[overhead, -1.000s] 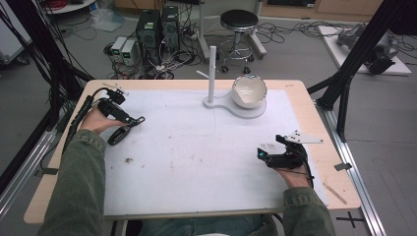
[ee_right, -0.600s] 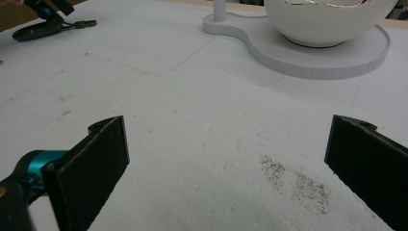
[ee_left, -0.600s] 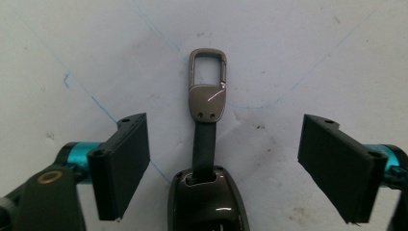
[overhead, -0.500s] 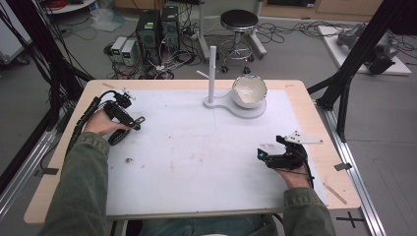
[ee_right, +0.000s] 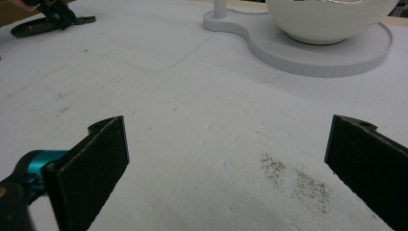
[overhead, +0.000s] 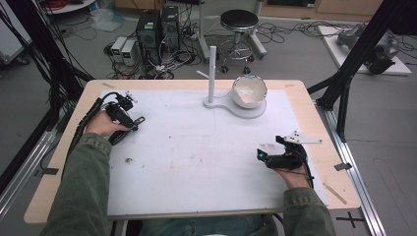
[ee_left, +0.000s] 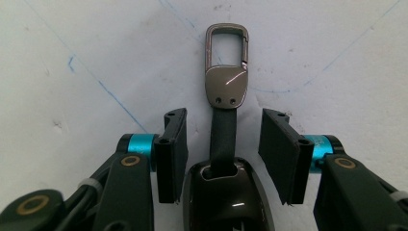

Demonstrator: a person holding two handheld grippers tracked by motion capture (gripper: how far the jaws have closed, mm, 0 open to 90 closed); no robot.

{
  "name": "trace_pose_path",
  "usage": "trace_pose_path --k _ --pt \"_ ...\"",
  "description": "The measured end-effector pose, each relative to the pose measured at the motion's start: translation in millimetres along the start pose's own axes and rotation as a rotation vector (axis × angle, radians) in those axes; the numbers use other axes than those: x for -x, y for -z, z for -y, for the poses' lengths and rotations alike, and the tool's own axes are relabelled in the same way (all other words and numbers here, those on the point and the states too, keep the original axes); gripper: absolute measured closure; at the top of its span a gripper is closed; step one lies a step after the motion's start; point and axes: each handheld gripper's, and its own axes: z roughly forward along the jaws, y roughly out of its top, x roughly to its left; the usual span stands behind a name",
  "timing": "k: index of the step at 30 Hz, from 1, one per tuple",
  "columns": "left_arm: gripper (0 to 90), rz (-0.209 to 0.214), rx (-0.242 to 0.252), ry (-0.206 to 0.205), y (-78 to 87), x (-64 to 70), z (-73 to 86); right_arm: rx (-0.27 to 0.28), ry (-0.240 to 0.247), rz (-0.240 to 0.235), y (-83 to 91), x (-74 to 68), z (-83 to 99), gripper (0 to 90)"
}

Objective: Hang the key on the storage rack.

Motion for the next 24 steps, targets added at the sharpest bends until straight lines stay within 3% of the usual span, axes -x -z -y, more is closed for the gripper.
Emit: trace_pose_path --k 1,2,4,6,9,13,17,19,21,24 --pt "59.8 0.0 -0.001 0.002 0.4 0.1 0.1 -0.006 -0.005 -0.001 0.0 -0.2 0.0 0.6" --pt "59.8 -0.004 -0.004 0.001 1.1 0.0 -0.1 -0.006 -0.005 -0.001 0.0 -0.2 0.0 0.6" --pt "76.6 -0.005 -0.003 0.001 1.4 1.1 -0.8 -0.01 -0.002 -0.002 -1.2 0.0 0.2 0.5" --pt "80.1 -0.024 -0.012 -0.017 1.2 2.7 -2.5 -0.011 0.004 -0.004 -1.8 0.1 0.3 0.5" --pt "81.3 -0.038 -0.021 -0.041 1.4 5.4 -3.5 -0.012 -0.001 -0.004 -1.5 -0.6 0.2 0.6" --pt "81.9 -0.063 -0.036 -0.039 1.4 10.3 -5.0 -0.009 -0.004 0.002 -0.7 -0.2 0.3 0.6" --pt "82.2 -0.037 -0.051 -0.051 4.9 12.5 -4.7 -0.03 0.006 -0.003 -4.4 -1.6 1.1 0.6" --pt "82.2 -0.044 -0.049 -0.058 8.3 13.5 -4.4 -0.033 0.009 -0.003 -5.4 -2.0 1.2 0.6" --pt "82.2 -0.038 -0.033 -0.053 12.6 15.2 -4.1 -0.027 0.003 -0.005 -4.7 -1.6 1.0 0.6" --pt "82.2 -0.021 -0.007 -0.08 24.4 19.9 -4.6 -0.02 -0.002 -0.009 -4.1 -0.9 0.6 0.6"
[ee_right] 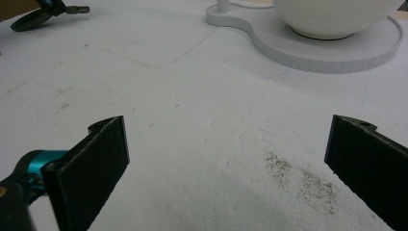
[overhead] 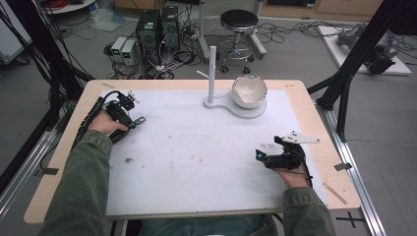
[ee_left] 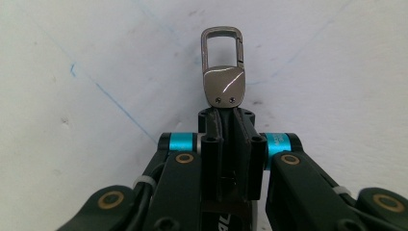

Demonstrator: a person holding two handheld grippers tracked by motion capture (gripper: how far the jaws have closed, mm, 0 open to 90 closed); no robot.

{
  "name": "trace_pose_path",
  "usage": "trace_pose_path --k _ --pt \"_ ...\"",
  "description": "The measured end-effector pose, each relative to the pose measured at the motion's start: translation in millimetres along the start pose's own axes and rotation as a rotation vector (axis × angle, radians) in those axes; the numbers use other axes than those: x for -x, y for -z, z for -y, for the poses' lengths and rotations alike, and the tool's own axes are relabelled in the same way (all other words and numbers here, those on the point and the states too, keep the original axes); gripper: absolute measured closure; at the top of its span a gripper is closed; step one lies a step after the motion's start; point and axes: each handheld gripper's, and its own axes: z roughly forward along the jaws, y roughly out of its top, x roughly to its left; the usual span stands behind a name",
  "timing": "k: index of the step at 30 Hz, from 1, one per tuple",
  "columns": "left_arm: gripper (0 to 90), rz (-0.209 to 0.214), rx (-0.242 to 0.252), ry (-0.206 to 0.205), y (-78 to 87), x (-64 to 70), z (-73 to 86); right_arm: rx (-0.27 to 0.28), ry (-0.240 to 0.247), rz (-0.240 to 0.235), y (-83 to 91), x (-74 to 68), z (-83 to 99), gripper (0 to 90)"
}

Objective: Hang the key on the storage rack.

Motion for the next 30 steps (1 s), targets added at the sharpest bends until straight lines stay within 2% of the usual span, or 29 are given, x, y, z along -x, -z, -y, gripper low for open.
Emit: trace_pose_path --k 3,6,13,18,22,27,30 --pt "82.2 0.019 0.035 -0.001 9.1 3.4 0.1 -0.005 0.012 -0.007 -1.8 -0.6 -0.2 0.6" --pt "82.2 0.019 0.067 0.004 18.8 4.6 0.6 -0.001 0.008 -0.012 -1.7 -1.2 -1.0 0.6" --pt "82.0 0.008 0.132 0.076 41.8 0.6 5.0 0.003 0.009 -0.021 -1.9 -1.7 -1.4 0.6" --pt "81.9 -0.014 0.187 0.077 62.2 -0.8 7.3 0.005 0.013 -0.021 -2.6 -2.0 -1.4 0.6" --pt "81.9 0.006 0.231 0.069 74.7 2.1 8.3 -0.009 0.018 -0.028 -4.2 -4.9 -1.1 0.6" --pt "81.9 0.007 0.249 0.088 85.0 3.2 7.2 -0.001 0.013 -0.028 -3.7 -5.4 -1.7 0.6" --pt "81.9 0.002 0.276 0.084 93.0 5.2 5.5 -0.002 0.01 -0.03 -3.2 -5.8 -1.7 0.6"
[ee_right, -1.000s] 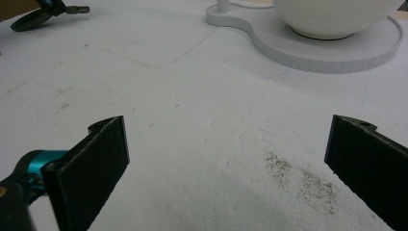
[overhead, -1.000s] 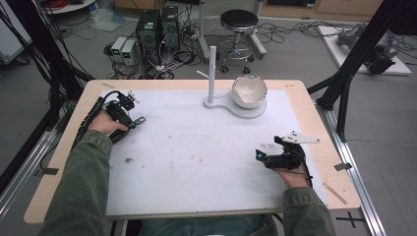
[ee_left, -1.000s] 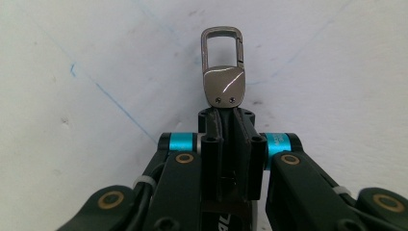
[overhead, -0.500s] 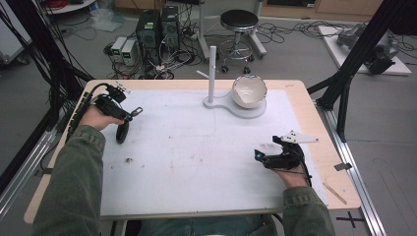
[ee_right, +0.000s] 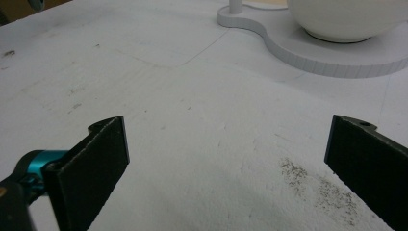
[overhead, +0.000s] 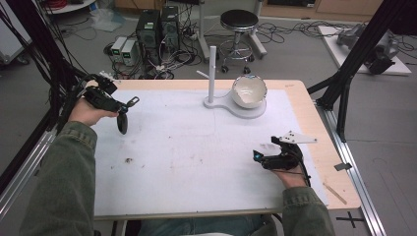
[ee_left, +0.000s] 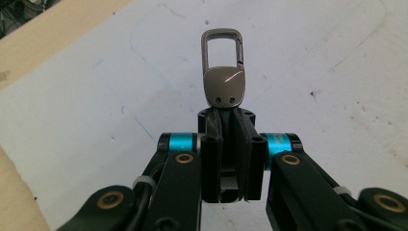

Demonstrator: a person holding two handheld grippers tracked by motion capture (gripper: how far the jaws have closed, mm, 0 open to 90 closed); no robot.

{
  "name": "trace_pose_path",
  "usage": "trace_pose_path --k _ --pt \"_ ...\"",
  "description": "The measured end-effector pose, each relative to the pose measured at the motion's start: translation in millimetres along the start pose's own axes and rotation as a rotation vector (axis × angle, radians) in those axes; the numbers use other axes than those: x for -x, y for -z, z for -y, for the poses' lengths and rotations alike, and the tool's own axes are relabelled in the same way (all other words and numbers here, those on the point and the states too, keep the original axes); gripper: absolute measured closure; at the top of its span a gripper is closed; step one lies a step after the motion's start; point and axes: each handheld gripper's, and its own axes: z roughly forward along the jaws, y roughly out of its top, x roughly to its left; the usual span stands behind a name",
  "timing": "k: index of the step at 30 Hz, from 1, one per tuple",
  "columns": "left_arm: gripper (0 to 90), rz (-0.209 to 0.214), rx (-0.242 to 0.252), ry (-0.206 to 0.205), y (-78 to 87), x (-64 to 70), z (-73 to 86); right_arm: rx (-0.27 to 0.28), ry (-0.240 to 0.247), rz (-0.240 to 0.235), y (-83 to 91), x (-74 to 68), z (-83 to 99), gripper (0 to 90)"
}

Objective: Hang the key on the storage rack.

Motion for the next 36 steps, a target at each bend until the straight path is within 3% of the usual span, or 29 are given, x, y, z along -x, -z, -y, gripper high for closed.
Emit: trace_pose_path --k 8,12,26,36 --pt "81.9 -0.001 0.039 -0.035 12.2 11.5 -19.8 0.012 -0.001 -0.003 1.0 0.8 -0.3 0.6" --pt "81.9 0.002 0.033 -0.047 14.2 16.8 -33.8 0.016 0.0 -0.004 1.7 1.2 -0.4 0.6" --pt "81.9 0.016 0.035 -0.079 -0.5 30.2 -76.4 0.021 0.001 -0.008 4.3 2.5 0.5 0.6" --pt "81.9 0.032 0.045 -0.193 -13.2 46.0 -99.7 0.03 -0.007 -0.013 4.7 3.6 0.5 0.6"
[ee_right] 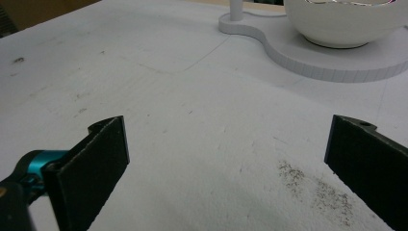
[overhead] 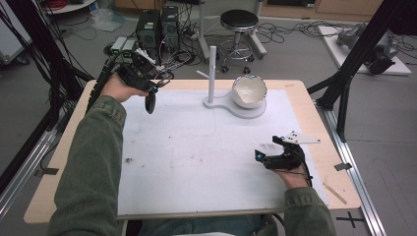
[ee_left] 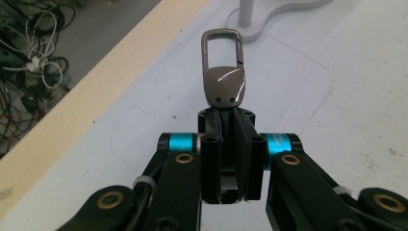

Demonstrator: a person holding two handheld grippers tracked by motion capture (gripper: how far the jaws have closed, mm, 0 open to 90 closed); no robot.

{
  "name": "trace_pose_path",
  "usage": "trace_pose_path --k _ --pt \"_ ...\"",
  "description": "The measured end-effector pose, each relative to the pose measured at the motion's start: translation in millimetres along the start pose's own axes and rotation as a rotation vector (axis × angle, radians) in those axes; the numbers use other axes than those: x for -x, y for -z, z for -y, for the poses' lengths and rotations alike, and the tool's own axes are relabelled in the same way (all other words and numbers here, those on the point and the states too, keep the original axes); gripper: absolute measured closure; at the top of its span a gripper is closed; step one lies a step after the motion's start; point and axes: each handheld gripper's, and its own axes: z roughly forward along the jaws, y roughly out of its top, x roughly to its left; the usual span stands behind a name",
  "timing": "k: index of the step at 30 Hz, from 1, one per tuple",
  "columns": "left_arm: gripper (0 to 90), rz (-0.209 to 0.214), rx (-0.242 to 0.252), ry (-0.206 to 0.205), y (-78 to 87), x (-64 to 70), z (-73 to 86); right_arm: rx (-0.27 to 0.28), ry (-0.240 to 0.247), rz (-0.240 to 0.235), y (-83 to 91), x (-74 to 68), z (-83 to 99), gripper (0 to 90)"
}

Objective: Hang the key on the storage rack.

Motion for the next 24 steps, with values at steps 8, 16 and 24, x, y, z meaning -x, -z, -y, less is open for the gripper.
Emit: trace_pose_path --k 8,16,24 --pt "82.0 -0.014 0.038 -0.059 -3.0 10.0 -21.5 0.004 -0.008 0.002 0.4 1.3 0.3 0.6" --pt "82.0 0.012 0.063 -0.101 -5.8 24.6 -53.8 0.004 -0.012 0.001 1.9 0.6 1.1 0.6" --pt "82.0 0.027 0.072 -0.138 -20.6 39.6 -84.7 0.019 -0.023 -0.006 2.3 3.3 0.5 0.6"
